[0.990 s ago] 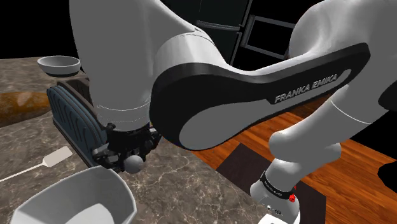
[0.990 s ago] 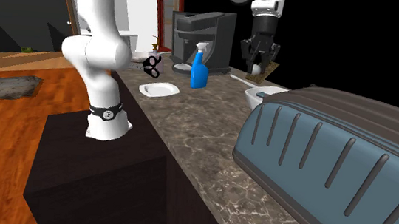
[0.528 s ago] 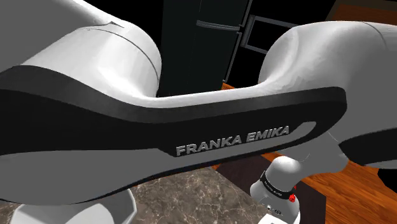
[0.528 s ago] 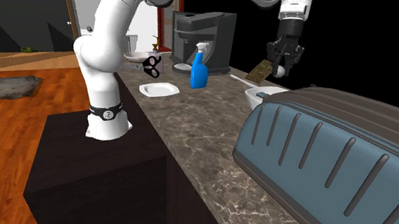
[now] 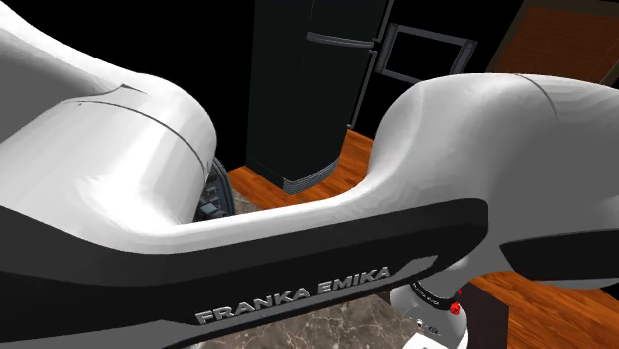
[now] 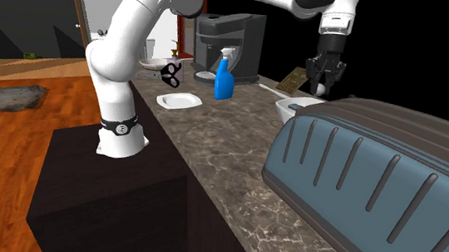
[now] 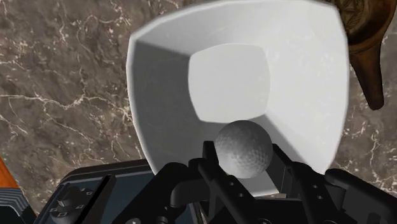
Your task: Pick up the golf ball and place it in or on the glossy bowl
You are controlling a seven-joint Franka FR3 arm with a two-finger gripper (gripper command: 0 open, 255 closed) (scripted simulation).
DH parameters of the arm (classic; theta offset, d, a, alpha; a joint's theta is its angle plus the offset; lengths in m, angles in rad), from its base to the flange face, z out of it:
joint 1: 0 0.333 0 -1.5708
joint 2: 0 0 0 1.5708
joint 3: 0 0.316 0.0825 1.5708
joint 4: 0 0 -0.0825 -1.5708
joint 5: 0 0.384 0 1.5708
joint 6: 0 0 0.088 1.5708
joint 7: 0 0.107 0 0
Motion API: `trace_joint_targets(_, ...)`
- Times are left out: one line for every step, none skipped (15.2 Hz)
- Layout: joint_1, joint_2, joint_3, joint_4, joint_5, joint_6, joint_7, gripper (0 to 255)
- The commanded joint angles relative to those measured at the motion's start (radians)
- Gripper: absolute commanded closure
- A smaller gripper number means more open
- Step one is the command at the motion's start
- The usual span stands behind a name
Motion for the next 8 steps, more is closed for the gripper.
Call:
trace_joint_targets(0.000, -0.008, 0.005, -0.018, 0.007, 0.023, -0.002, 255)
trace_joint_targets(0.002, -0.011, 0.007, -0.029, 0.009, 0.035, -0.003, 255)
trace_joint_targets(0.004, -0.014, 0.009, -0.039, 0.012, 0.047, -0.004, 255)
trace_joint_targets(0.006, -0.017, 0.011, -0.049, 0.015, 0.058, -0.005, 255)
trace_joint_targets(0.007, -0.020, 0.013, -0.059, 0.017, 0.069, -0.006, 255)
trace_joint_targets(0.008, -0.023, 0.015, -0.069, 0.021, 0.081, -0.007, 255)
trace_joint_targets(0.009, -0.027, 0.018, -0.079, 0.024, 0.093, -0.008, 255)
trace_joint_targets(0.009, -0.027, 0.018, -0.079, 0.024, 0.093, -0.008, 255)
